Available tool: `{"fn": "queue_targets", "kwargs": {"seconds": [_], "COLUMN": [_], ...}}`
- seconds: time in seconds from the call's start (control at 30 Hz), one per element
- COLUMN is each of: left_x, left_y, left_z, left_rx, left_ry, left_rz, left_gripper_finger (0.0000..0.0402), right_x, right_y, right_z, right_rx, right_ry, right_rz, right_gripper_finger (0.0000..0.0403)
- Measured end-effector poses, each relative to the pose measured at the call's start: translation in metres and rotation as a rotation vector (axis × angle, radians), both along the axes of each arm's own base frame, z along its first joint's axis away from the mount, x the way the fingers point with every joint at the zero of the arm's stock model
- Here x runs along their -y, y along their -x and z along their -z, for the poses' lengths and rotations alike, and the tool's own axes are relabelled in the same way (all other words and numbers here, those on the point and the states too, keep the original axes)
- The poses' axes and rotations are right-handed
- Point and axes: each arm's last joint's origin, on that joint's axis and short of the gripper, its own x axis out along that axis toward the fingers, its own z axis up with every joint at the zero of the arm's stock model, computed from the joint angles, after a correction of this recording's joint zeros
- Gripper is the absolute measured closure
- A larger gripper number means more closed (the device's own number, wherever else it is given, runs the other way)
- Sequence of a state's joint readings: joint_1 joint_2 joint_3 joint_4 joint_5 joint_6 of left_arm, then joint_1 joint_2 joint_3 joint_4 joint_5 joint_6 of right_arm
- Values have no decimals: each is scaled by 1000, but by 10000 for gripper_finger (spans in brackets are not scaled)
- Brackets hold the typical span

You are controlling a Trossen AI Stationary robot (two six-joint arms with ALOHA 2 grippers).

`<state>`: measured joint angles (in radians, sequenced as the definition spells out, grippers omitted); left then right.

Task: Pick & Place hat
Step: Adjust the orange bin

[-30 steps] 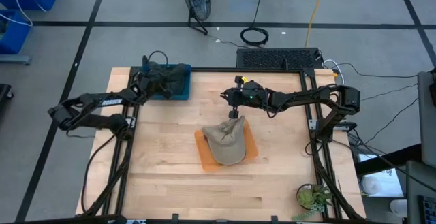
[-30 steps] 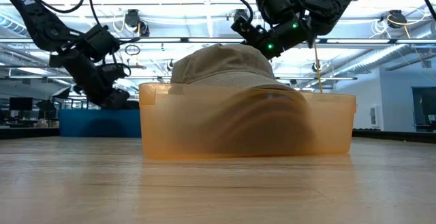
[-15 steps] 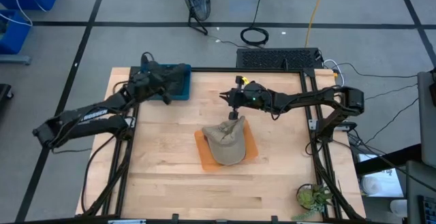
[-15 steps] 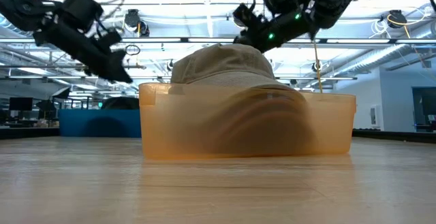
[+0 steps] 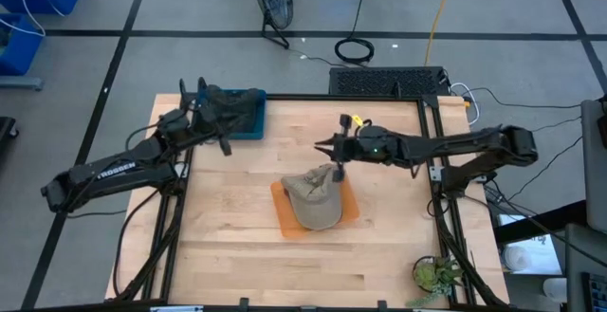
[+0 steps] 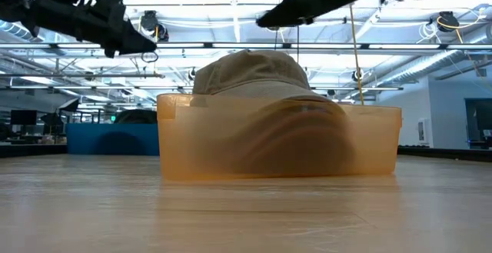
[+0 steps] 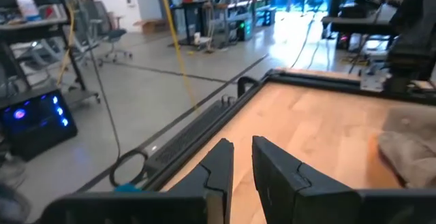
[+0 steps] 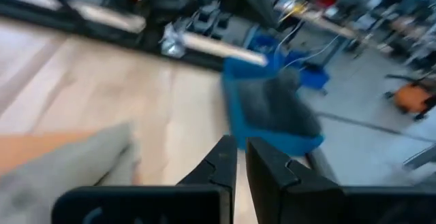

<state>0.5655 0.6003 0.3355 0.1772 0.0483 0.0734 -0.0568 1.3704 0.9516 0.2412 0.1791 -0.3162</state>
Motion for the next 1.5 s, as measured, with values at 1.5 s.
{"fn": "queue_targets", "kwargs": {"seconds": [1.5], "left_x": [10], "left_y": [-7], "left_z": [-12], "left_rx": [166], "left_ry": [48], "left_rz": [118], "left_gripper_finger": [339], "right_x": [-150], "right_y": [12], "right_z": [75], "right_rx": [-877], "right_ry": [-409], "right_rz": [-119], "right_gripper_finger": [320]}}
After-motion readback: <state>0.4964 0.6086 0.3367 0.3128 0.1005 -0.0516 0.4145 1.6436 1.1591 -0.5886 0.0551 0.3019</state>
